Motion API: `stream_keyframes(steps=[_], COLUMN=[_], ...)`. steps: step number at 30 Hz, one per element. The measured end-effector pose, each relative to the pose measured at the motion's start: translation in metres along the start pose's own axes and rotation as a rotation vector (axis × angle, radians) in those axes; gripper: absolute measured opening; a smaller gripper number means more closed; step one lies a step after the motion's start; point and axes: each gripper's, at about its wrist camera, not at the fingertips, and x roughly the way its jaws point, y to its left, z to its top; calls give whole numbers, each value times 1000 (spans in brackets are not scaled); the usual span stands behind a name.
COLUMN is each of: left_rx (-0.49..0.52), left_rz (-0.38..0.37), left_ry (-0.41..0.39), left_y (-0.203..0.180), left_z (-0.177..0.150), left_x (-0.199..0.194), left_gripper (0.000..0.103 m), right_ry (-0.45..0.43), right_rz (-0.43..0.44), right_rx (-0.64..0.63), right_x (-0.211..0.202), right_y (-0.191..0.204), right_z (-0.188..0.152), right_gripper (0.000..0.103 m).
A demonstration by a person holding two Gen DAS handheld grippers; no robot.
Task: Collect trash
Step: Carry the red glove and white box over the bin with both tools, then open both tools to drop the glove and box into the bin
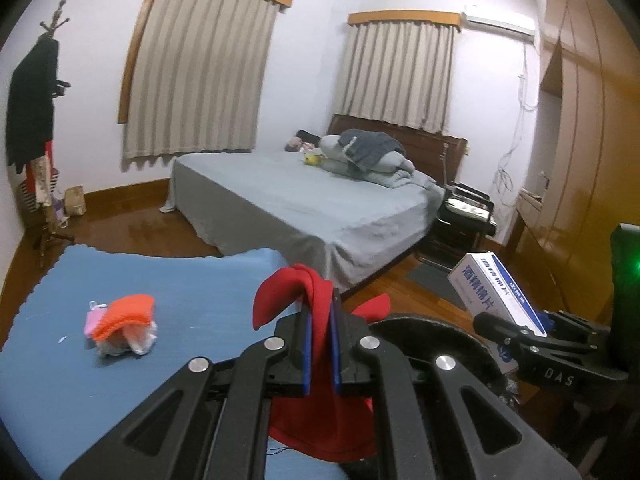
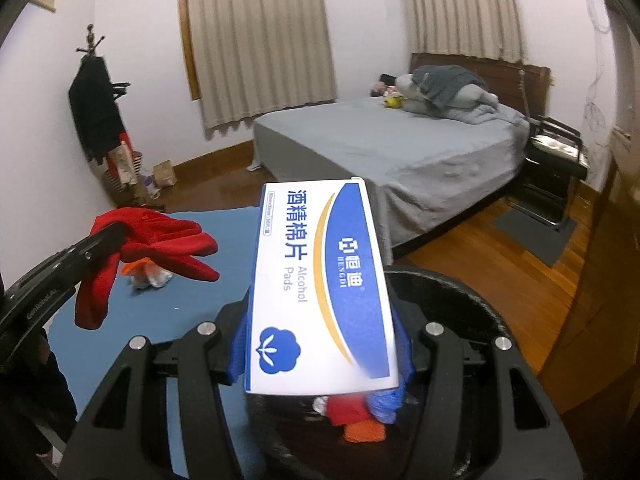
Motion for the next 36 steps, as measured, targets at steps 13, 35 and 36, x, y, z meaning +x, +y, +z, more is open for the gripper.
stream_keyframes(steps=[13, 35, 36], left_rx=[64, 118, 118], left_rz=[-131, -251, -256], left_ry=[65, 154, 160], left_y=[-48, -90, -90], left_z=[-10, -30, -30], left_x=[33, 77, 79], left_gripper=[7, 8, 10], right_ry=[30, 68, 70], right_rz=[-113, -175, -178], right_rx=[83, 121, 118], right_x=[2, 17, 18], right_y=[-57, -100, -102], right_z=[-23, -42, -42], right_gripper=[54, 55, 55])
